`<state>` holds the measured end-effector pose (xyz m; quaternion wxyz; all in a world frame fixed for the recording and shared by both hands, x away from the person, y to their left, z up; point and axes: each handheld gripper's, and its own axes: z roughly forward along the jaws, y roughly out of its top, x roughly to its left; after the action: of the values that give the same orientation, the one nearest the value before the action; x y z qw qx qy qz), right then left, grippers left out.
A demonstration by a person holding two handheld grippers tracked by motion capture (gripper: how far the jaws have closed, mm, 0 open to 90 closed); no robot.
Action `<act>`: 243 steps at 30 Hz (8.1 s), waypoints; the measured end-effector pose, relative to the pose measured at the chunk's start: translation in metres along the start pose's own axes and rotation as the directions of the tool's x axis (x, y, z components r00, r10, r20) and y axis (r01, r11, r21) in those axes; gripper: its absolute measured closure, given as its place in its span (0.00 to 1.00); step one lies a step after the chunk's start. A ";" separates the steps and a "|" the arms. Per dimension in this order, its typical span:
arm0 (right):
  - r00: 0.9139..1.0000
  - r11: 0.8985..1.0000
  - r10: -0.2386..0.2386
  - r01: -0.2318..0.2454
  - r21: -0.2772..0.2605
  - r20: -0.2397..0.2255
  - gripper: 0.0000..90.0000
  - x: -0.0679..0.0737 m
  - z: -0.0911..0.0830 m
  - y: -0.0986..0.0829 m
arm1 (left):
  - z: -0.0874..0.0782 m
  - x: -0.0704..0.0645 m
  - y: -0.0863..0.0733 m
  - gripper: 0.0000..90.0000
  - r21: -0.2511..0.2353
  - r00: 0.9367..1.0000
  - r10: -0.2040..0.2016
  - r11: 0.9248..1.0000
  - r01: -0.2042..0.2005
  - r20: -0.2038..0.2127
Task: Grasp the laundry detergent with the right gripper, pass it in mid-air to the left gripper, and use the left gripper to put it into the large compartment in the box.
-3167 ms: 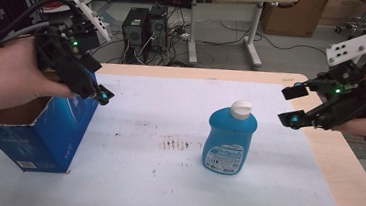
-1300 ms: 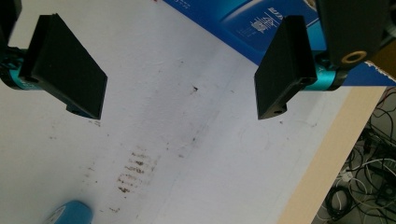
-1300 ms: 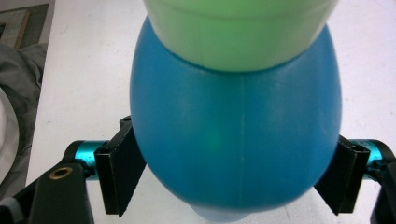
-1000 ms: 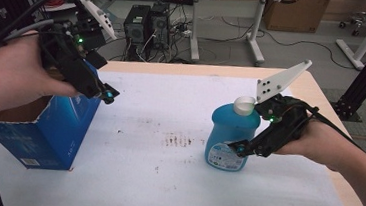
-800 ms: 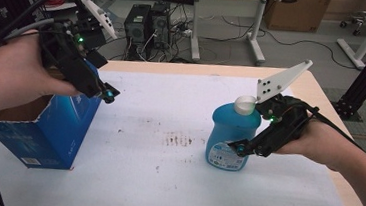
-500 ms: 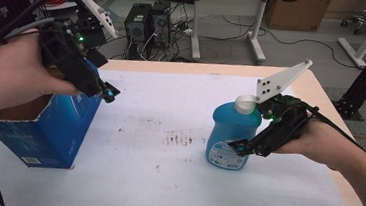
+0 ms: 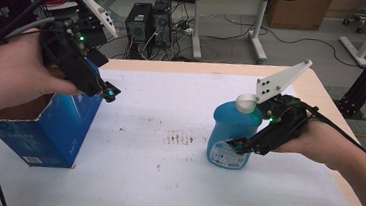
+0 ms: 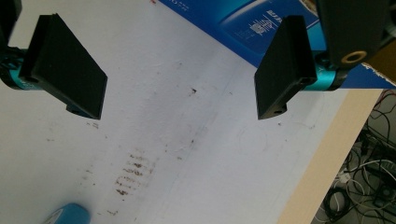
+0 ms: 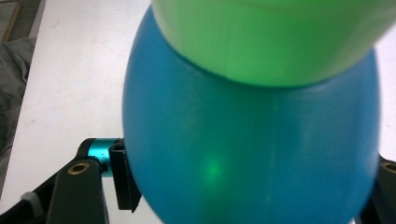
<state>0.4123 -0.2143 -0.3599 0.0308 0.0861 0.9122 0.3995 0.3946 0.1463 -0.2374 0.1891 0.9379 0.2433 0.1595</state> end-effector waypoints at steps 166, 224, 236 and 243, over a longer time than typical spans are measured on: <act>0.979 0.983 -0.176 0.180 0.034 -0.107 0.50 0.016 -0.027 0.176 | -0.045 -0.029 0.137 0.36 -0.108 0.887 0.337 0.941 -0.320 0.316; 0.961 0.985 0.166 -0.174 0.017 0.221 0.13 -0.024 -0.098 0.048 | -0.131 0.046 0.012 0.42 -0.041 0.993 -0.102 0.994 0.105 0.061; 0.939 0.975 0.208 -0.223 0.024 0.275 0.13 -0.043 -0.101 0.025 | -0.154 0.060 -0.036 0.42 -0.012 0.955 -0.290 0.957 0.289 -0.069; 0.932 0.972 0.217 -0.234 0.024 0.290 0.13 -0.050 -0.099 0.021 | -0.154 0.067 -0.058 0.42 -0.013 0.926 -0.360 0.933 0.361 -0.114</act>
<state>0.4517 -0.2812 -0.2782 0.1133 0.2478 0.8935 0.3570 0.3677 0.2703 -0.1134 0.1970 0.8673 0.4225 0.1746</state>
